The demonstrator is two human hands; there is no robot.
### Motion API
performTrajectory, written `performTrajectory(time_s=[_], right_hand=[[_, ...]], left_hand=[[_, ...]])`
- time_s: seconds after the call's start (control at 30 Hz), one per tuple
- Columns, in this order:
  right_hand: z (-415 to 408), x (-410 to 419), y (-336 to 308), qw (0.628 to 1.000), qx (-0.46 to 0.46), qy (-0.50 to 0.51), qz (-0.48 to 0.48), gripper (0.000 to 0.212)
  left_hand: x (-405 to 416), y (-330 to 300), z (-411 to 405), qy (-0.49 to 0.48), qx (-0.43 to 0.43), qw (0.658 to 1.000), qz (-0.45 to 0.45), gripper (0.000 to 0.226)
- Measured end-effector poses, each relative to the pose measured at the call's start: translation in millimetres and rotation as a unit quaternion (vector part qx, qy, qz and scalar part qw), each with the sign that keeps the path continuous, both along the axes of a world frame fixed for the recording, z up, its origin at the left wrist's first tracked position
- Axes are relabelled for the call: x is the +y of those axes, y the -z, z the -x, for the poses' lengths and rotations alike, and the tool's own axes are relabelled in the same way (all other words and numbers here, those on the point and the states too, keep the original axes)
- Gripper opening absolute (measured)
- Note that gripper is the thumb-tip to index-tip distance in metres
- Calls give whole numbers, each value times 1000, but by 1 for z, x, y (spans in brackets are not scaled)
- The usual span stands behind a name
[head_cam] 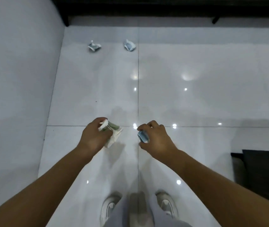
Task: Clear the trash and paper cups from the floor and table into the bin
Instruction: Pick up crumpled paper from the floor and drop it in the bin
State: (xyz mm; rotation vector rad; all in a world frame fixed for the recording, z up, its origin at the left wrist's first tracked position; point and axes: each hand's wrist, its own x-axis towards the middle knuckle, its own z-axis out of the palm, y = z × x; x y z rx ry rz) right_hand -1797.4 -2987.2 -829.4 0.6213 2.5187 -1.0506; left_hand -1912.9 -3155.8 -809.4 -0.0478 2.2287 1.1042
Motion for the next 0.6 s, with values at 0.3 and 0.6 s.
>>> performTrajectory(time_s=[0.3,0.6], right_hand=[[-80,44,-276,983,26,179,24,42],[-202,34,-456,918,51,393,-3,46]], left_hand=[[67,-273,-53,96,-26,995,-29,33],[102,-446,-156,210,-44,973,-87,27]])
